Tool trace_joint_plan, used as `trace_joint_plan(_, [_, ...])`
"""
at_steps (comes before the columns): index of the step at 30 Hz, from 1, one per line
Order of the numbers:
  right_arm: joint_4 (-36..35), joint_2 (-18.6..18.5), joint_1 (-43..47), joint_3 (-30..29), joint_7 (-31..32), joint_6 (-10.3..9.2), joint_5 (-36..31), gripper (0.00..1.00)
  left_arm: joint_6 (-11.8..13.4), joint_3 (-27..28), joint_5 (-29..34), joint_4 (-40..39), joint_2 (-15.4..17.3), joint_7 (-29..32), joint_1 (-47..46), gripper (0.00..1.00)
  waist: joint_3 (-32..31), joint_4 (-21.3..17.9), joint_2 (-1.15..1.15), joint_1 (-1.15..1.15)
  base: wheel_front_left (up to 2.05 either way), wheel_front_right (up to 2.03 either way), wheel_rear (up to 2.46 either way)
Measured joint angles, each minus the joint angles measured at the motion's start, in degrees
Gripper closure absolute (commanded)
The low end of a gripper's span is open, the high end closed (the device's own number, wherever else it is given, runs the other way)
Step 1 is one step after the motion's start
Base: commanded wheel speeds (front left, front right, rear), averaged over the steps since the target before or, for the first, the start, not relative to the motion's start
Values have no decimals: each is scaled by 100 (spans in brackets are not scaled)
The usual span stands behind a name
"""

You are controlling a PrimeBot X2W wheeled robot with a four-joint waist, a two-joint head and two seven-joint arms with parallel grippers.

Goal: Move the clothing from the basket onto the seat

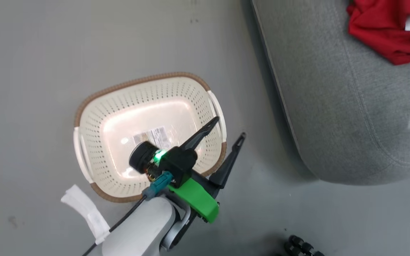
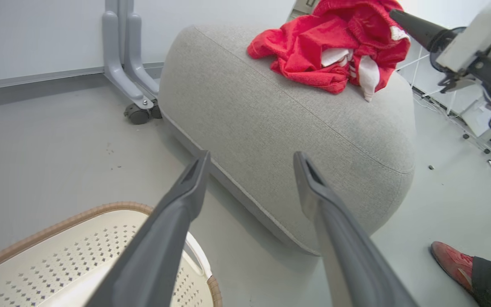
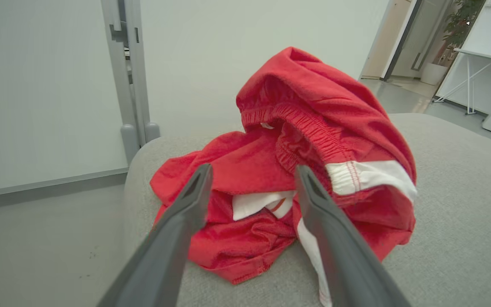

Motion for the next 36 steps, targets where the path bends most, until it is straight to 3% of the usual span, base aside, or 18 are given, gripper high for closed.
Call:
trace_joint_plan(4, [-65, 88, 693, 612, 0, 0, 202, 0, 227, 519, 9, 32, -177, -22, 509, 0, -484, 111, 0, 0, 0, 0, 0])
trace_joint_plan(9, [-16, 27, 1400, 1742, 0, 0, 238, 0, 298, 1606, 337, -332, -343, -30, 1375, 0, -1123, 314, 0, 0, 0, 0, 0])
trace_joint_plan(15, [43, -78, 1790, 2635, 0, 0, 363, 0, 90, 2906, 787, -636, -478, -40, 2514, 0, -1868, 579, 0, 0, 0, 0, 0])
trace_joint_plan(26, [-578, 57, 2777, 2795, 0, 0, 393, 0, -387, 4722, 1570, -1324, -798, -40, 3937, 0, -3046, 1051, 0, 0, 0, 0, 0])
trace_joint_plan(32, [-784, 110, 3336, 3030, 0, 0, 387, 0, -499, 5075, 1842, -1403, -876, -40, 4538, 0, -3526, 1165, 0, 0, 0, 0, 0])
trace_joint_plan(36, [-845, 107, 3521, 2995, 0, 0, 392, 0, -609, 5030, 1975, -1344, -893, -40, 4792, 0, -3761, 1175, 0, 0, 0, 0, 0])
